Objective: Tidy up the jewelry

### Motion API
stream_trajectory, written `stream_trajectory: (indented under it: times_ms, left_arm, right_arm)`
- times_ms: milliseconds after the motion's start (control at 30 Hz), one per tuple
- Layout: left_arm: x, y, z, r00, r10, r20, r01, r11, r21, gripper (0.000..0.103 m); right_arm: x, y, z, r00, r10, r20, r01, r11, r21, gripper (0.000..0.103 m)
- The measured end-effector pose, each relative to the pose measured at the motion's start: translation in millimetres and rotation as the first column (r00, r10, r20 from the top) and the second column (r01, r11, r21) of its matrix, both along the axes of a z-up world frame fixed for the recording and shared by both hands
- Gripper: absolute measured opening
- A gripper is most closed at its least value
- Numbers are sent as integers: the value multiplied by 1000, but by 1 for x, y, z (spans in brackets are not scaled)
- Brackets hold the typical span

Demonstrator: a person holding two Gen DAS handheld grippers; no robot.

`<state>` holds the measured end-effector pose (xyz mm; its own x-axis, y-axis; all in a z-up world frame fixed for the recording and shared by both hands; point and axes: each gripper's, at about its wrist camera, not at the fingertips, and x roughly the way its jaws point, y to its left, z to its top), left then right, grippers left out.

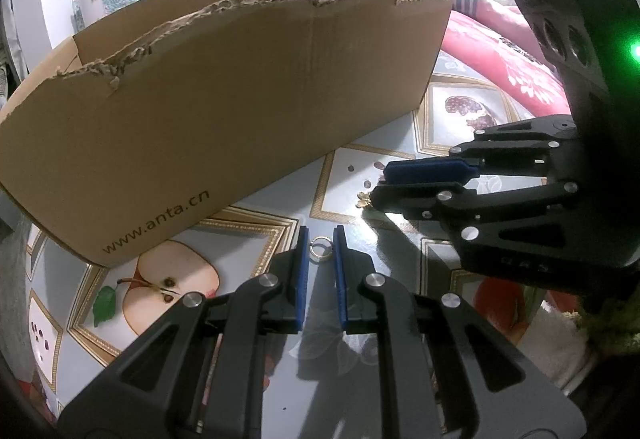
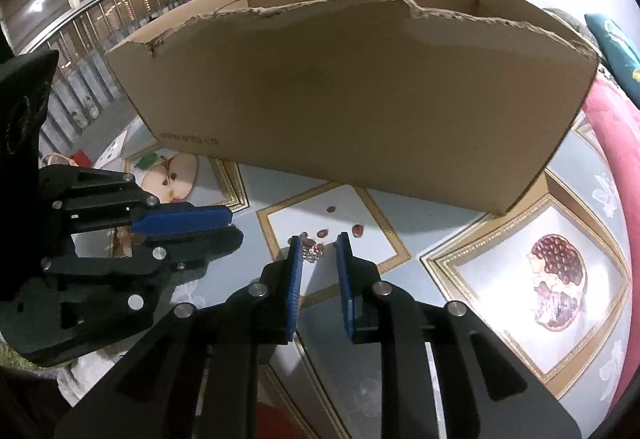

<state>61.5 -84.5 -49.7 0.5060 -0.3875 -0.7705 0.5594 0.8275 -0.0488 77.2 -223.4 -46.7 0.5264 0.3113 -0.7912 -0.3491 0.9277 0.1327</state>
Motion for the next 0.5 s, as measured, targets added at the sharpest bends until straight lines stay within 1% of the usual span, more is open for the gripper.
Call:
stream_trajectory:
  times_ms: [33,67,100,133,233,333,500]
  left_arm:
    - [0,0,0,1000,1,0,-1,1000,0,11]
    - [0,0,0,1000,1,-1,-1,1000,-2,11]
    - [0,0,0,1000,0,-1,0,1000,-2,11]
    - [0,0,0,1000,1,-2,-1,1000,-4,11]
    - [0,0,0,1000,1,-2,-1,1000,-5,11]
    - [0,1,0,1000,-1,0,1,1000,-4,11]
    - [-1,1,1,1000,4,1,-4,1000,-10,11]
  right_arm:
    - [1,1,0,1000,3,-4,-3,1000,1,18]
    - [1,1,0,1000,6,-8,-6,1000,4,14]
    - [2,0,0,1000,12,-17,-12,1000,13,6]
    - [3,-1,0,999,17,-35,-16,999,36,5]
    - [3,-7,0,998,4,-63,0,998,69,3]
    - [3,-19,-2,995,-27,-98,40,990,135,1]
    - [-4,-37,11,993,-61,-99,82,972,222,0]
